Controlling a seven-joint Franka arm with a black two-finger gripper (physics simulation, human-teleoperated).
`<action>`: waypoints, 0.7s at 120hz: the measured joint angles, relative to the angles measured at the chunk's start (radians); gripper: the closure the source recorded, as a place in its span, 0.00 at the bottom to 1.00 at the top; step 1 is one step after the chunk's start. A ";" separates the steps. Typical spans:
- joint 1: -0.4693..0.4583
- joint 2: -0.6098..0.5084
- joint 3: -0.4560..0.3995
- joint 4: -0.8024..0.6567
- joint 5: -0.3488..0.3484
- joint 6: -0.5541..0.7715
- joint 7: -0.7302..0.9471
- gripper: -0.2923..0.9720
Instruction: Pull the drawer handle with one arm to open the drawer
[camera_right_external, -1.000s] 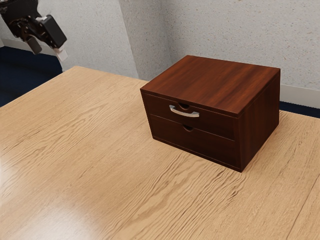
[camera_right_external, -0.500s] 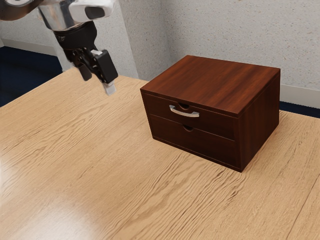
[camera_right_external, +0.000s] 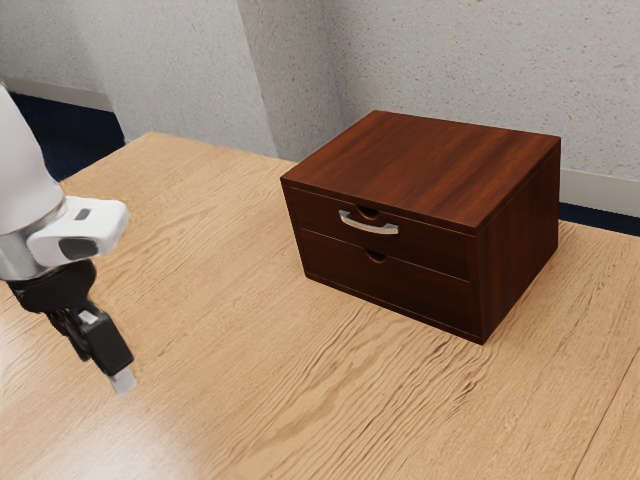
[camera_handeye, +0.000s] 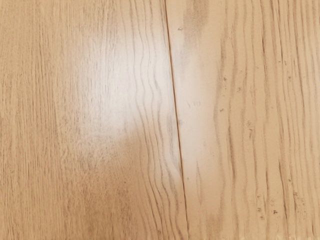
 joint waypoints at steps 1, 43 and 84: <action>-0.001 -0.004 0.001 -0.009 0.002 0.005 0.007 0.23; -0.003 0.130 -0.089 -0.012 0.059 0.334 0.479 0.23; -0.147 0.233 0.061 -0.016 0.019 0.717 0.866 0.23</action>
